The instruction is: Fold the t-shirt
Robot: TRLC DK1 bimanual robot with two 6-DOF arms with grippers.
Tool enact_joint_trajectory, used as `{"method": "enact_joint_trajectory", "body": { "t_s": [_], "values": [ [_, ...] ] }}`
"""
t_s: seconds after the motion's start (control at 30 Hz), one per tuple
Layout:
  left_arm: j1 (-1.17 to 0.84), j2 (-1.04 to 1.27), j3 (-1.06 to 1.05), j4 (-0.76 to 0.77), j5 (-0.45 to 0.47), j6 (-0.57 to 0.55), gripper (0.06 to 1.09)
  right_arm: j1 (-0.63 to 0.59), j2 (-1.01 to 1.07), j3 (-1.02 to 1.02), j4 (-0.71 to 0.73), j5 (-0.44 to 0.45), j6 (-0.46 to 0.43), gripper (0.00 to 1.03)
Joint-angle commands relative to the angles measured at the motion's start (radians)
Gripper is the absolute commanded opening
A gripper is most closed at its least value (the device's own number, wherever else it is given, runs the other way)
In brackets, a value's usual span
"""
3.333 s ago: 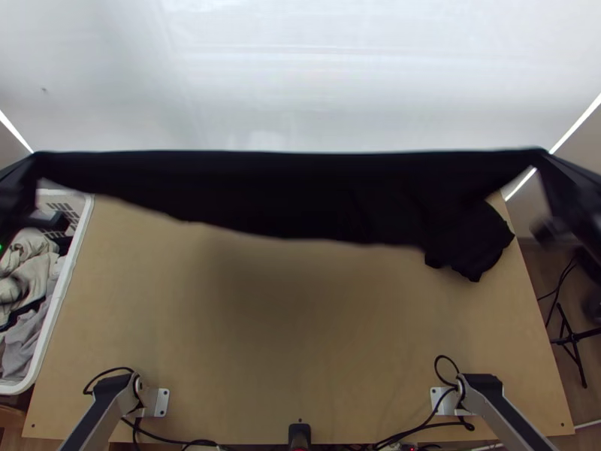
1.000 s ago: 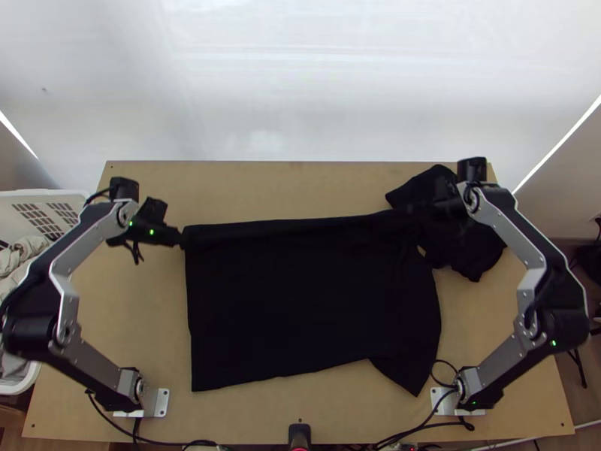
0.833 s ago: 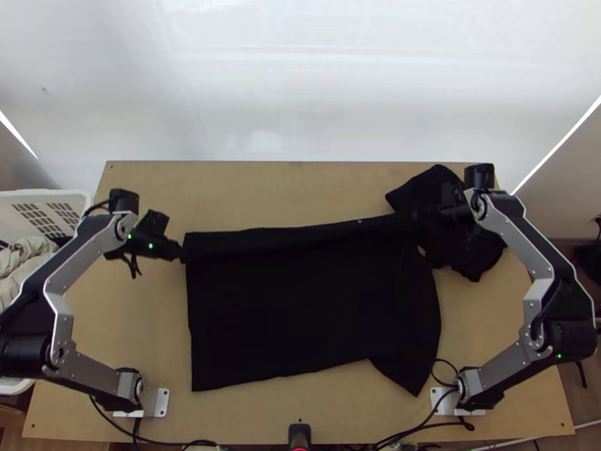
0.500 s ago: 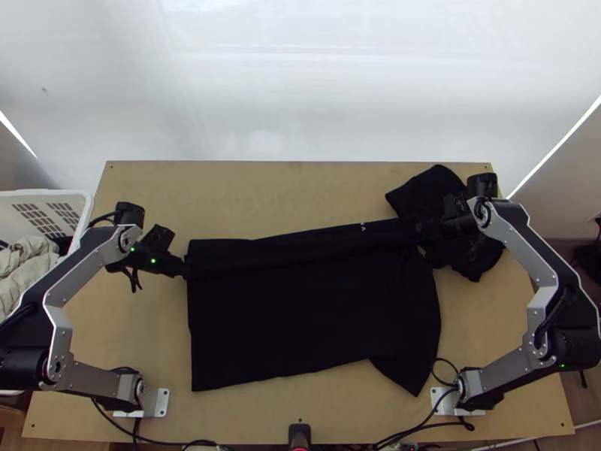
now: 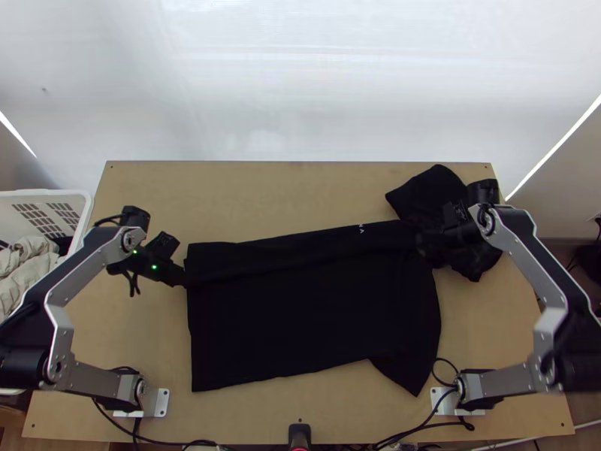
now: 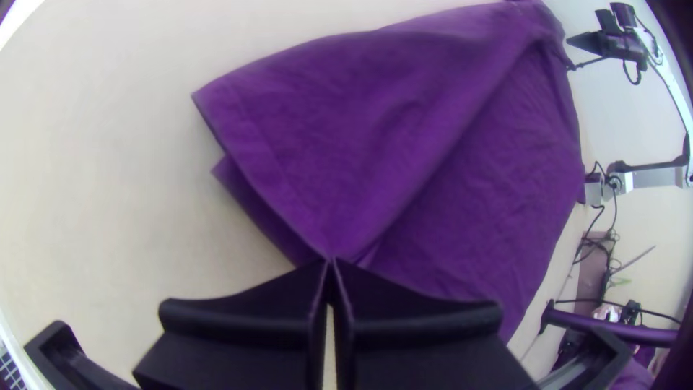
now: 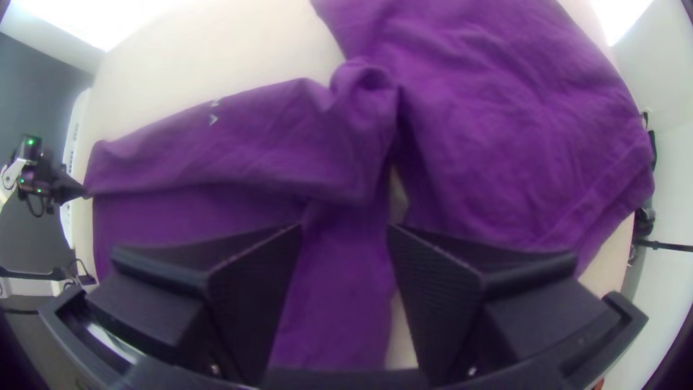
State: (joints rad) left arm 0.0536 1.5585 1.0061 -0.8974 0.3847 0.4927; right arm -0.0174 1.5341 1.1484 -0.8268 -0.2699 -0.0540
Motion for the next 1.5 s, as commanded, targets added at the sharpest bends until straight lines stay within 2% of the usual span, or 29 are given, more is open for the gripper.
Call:
{"method": "enact_joint_trajectory", "body": {
  "t_s": [0.0, 0.03, 0.07, 0.33, 0.5, 0.57, 0.73, 0.77, 0.83, 0.87, 1.17, 1.47],
  "values": [
    [0.009, -0.146, 0.052, -0.138, -0.004, 0.13, 0.75, 0.036, -0.186, -0.009, -0.218, -0.003, -0.017, 0.91],
    [0.008, -0.172, 0.046, -0.146, -0.006, 0.15, 1.07, 0.037, -0.201, -0.019, -0.255, -0.003, -0.017, 0.95],
    [0.005, -0.187, 0.04, -0.163, -0.004, 0.17, 1.04, 0.037, -0.216, -0.038, -0.281, -0.003, -0.015, 0.98],
    [-0.087, -0.31, 0.022, -0.331, 0.031, 0.271, 1.04, 0.043, -0.354, -0.24, -0.471, -0.04, -0.01, 0.98],
    [-0.104, -0.319, 0.023, -0.331, 0.045, 0.245, 1.04, -0.062, -0.408, -0.394, -0.402, -0.117, -0.014, 0.96],
    [-0.126, -0.318, 0.032, -0.331, 0.045, 0.233, 1.04, -0.121, -0.411, -0.424, -0.365, -0.126, -0.014, 0.86],
    [-0.141, -0.316, 0.071, -0.331, 0.043, 0.218, 1.04, -0.257, -0.354, -0.426, -0.377, -0.129, -0.044, 0.84],
    [-0.141, -0.314, 0.074, -0.331, 0.043, 0.218, 1.04, -0.262, -0.345, -0.424, -0.377, -0.13, -0.044, 0.8],
    [-0.141, -0.314, 0.078, -0.331, 0.043, 0.218, 1.04, -0.26, -0.335, -0.423, -0.383, -0.138, -0.055, 0.66],
    [-0.141, -0.314, 0.083, -0.333, 0.043, 0.218, 1.04, -0.263, -0.331, -0.421, -0.383, -0.14, -0.055, 0.65],
    [-0.126, -0.298, 0.124, -0.333, 0.042, 0.214, 1.04, -0.311, -0.244, -0.417, -0.387, -0.141, -0.075, 0.65],
    [-0.104, -0.27, 0.138, -0.331, 0.04, 0.23, 1.04, -0.326, -0.124, -0.386, -0.388, -0.14, -0.187, 0.65]
  ]
}}
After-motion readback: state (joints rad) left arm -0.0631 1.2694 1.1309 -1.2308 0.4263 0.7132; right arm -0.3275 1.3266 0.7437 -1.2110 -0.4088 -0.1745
